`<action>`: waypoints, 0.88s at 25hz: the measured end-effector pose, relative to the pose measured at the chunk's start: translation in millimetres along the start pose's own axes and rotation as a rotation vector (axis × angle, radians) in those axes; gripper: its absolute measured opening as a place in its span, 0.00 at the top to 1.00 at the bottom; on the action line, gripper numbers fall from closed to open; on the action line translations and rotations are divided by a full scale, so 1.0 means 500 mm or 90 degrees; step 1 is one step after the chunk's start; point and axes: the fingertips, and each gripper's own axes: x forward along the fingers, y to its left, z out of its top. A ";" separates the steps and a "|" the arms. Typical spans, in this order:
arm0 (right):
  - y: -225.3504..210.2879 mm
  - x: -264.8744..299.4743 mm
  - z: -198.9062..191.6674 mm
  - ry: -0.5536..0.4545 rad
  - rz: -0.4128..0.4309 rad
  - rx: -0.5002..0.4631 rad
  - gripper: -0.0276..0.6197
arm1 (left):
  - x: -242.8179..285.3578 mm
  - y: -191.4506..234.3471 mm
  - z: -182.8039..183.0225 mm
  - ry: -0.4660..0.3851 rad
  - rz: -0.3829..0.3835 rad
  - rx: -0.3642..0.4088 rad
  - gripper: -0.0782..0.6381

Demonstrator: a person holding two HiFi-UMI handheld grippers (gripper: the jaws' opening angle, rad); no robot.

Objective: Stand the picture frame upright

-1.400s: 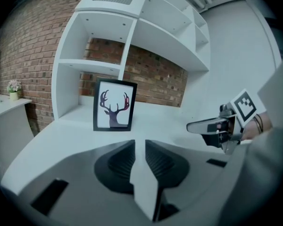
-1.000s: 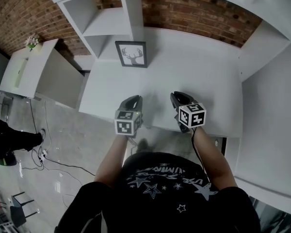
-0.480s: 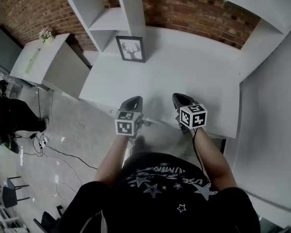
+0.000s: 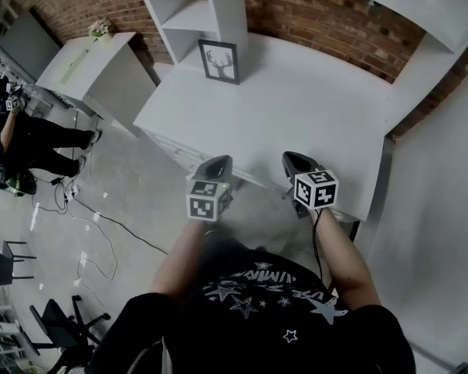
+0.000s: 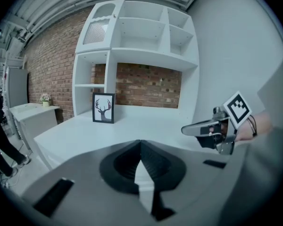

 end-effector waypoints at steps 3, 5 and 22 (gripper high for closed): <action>0.014 -0.017 -0.017 0.004 0.020 0.001 0.92 | -0.029 -0.014 -0.016 0.008 0.019 -0.009 0.87; 0.026 -0.021 -0.024 0.006 0.033 -0.001 0.92 | -0.045 -0.022 -0.020 0.009 0.028 -0.009 0.87; 0.110 -0.043 -0.116 0.042 0.064 0.012 0.93 | -0.172 -0.039 -0.106 0.018 0.059 -0.048 0.87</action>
